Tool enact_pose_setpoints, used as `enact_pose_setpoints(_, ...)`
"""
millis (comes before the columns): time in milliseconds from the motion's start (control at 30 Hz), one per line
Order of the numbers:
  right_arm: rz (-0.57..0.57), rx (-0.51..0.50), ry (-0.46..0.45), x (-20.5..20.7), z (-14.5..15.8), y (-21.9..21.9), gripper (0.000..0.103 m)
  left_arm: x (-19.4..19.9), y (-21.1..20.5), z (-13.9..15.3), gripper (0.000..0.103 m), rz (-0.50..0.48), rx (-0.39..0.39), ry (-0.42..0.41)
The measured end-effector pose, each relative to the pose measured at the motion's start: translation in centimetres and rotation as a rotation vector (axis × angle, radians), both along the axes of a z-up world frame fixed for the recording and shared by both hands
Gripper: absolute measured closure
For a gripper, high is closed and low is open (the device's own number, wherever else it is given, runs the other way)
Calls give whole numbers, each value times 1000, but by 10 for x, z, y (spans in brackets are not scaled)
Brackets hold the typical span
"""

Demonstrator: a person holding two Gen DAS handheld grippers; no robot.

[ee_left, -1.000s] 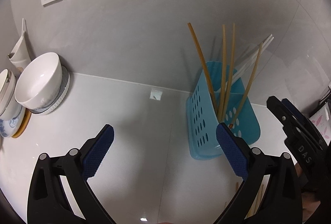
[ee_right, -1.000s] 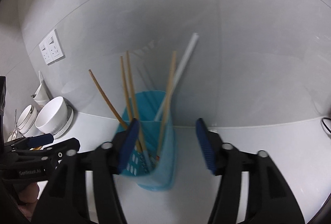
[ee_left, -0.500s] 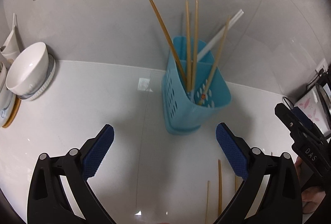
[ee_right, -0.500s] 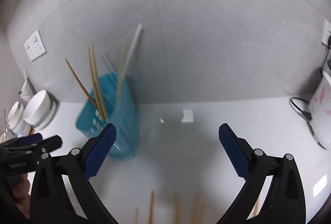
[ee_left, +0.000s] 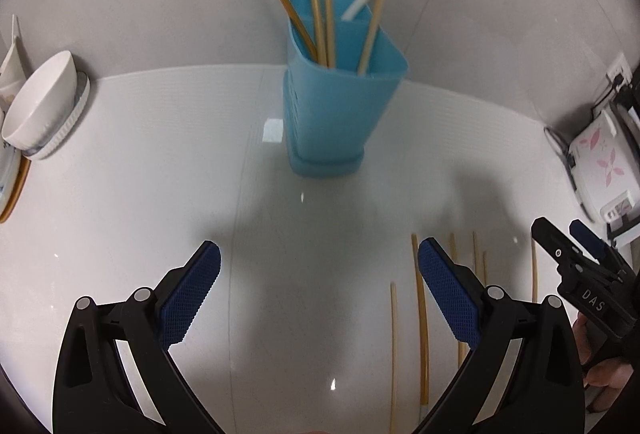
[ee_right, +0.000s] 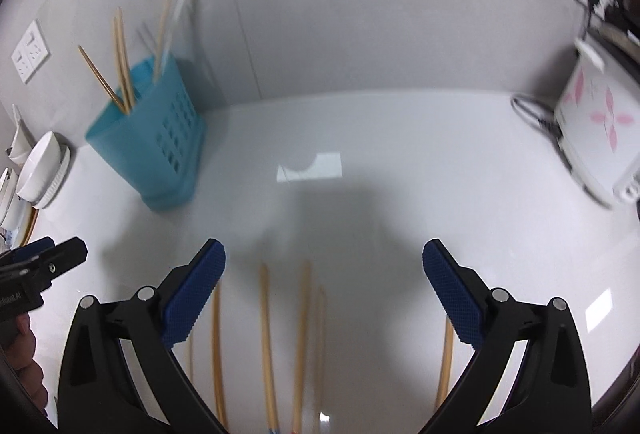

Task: Organize utensils
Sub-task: 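Move the left tool back toward the remaining chopsticks, then lower the left tool and close it on a patterned chopstick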

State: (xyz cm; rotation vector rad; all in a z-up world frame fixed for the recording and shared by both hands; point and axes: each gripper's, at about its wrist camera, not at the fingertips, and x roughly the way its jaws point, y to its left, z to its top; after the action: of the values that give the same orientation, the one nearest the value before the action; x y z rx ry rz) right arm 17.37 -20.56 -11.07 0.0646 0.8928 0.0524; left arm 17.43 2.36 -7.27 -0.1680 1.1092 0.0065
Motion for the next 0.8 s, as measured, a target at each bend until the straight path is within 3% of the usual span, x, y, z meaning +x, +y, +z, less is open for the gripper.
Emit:
enact_pose_setpoints(400, -59, -32, 172, -30, -50, -22, 13, -35, -35, -53, 6, -47, 32, 123)
enact_pose_setpoints(800, -34, -53, 277, -47, -75, -11, 34, -60, -62, -92, 8, -69, 103, 208)
